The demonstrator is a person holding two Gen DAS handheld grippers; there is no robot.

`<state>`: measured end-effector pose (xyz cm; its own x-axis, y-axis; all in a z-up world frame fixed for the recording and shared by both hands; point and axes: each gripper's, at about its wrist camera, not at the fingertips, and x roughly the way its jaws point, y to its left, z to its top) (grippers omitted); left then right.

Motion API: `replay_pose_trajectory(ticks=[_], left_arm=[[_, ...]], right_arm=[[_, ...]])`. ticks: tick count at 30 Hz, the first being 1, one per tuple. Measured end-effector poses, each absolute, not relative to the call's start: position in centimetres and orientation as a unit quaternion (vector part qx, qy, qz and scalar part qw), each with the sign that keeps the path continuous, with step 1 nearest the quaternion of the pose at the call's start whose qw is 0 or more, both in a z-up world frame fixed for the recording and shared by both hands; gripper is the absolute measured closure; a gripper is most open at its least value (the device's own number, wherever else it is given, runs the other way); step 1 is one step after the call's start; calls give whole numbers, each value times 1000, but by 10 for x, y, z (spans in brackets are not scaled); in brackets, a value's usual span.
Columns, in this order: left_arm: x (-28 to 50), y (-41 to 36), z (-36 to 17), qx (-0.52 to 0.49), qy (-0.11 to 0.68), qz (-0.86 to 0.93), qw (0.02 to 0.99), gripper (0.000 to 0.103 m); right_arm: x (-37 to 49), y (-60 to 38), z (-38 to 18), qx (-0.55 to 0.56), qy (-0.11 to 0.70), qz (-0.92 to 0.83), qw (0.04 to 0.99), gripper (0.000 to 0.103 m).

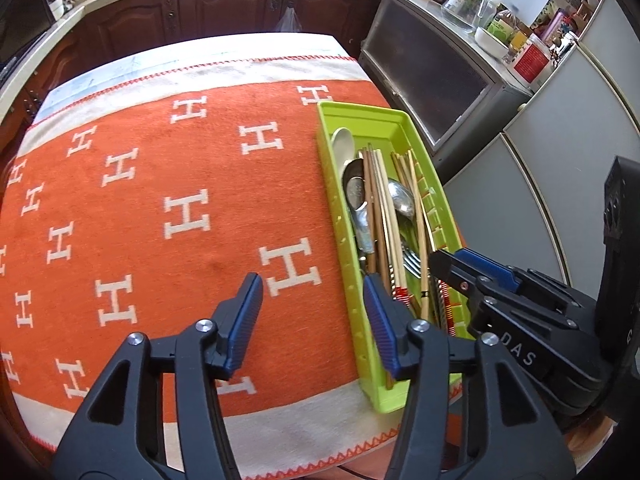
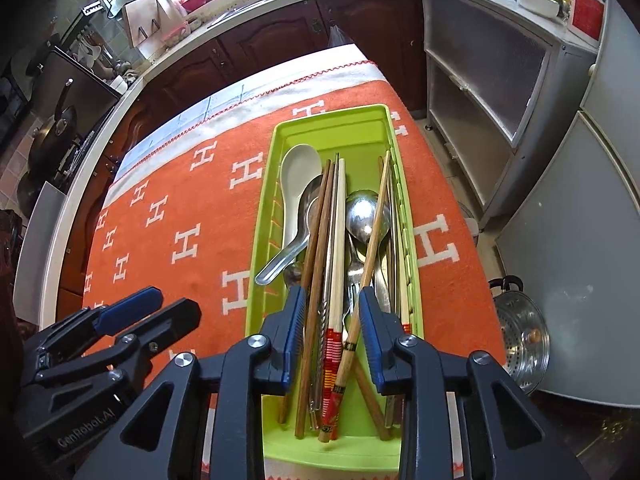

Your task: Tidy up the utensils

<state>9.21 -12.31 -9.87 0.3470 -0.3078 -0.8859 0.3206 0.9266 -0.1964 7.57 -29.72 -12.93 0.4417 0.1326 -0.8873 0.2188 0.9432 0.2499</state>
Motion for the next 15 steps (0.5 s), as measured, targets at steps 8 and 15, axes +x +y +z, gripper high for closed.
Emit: replay_pose_trajectory(ticks=[8, 15], left_arm=[[69, -72, -73, 19, 497, -142, 856, 44], [43, -13, -42, 18, 453, -79, 888, 36]], right_arm=[[39, -265, -101, 165, 493, -21, 854, 64], [13, -216, -65, 145, 452, 4, 880, 38]])
